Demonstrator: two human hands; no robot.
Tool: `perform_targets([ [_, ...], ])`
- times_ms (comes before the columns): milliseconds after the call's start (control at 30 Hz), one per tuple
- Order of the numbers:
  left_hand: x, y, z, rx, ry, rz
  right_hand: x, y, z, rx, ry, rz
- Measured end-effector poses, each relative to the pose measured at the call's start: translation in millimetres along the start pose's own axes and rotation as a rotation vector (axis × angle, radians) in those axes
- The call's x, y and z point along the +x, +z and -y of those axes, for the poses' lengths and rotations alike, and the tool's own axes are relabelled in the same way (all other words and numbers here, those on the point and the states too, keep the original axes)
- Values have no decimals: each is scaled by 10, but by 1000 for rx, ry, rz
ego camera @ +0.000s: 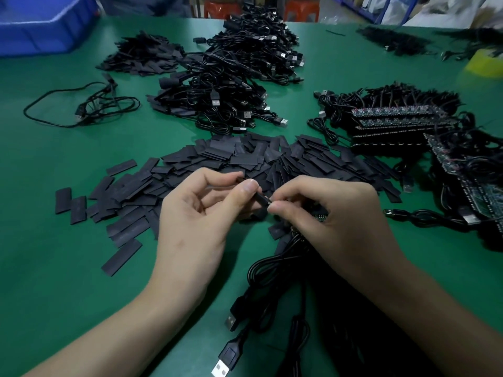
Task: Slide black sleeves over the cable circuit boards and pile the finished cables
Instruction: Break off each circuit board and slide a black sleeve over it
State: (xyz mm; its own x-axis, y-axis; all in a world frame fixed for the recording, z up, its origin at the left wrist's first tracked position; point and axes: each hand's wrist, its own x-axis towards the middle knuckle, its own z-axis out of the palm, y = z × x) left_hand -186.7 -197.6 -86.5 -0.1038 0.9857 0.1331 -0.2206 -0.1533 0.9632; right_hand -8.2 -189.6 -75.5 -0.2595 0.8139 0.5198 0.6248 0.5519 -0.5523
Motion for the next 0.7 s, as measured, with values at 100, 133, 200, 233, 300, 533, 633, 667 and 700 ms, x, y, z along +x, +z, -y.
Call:
perform_targets([
  [100,-14,3,11,18,25,6,-6,-6,-16,34,10,-26],
  [133,-16,1,15,17,30,8,-4,-8,-21,38,-4,-35],
  [200,-18,8,17,7,34,16,-3,-10,-26,20,-43,-54],
  [233,-17,12,13,-4,31,17,2,-11,-25,20,-49,-53],
  [300,4,8,-2,-37,18,14,22,-36,-17,71,-27,-16],
  [533,120,-120,-58,-162,-3,-61,106,-184,29,6,152,243],
  [633,160,-139,-66,-169,-17,-63,311,-272,72,32,227,225],
  [667,173,-147,-56,-161,-25,-64,446,-325,77,16,241,197],
  [700,179,-146,-52,-155,-29,-58,616,-370,68,-39,229,156],
])
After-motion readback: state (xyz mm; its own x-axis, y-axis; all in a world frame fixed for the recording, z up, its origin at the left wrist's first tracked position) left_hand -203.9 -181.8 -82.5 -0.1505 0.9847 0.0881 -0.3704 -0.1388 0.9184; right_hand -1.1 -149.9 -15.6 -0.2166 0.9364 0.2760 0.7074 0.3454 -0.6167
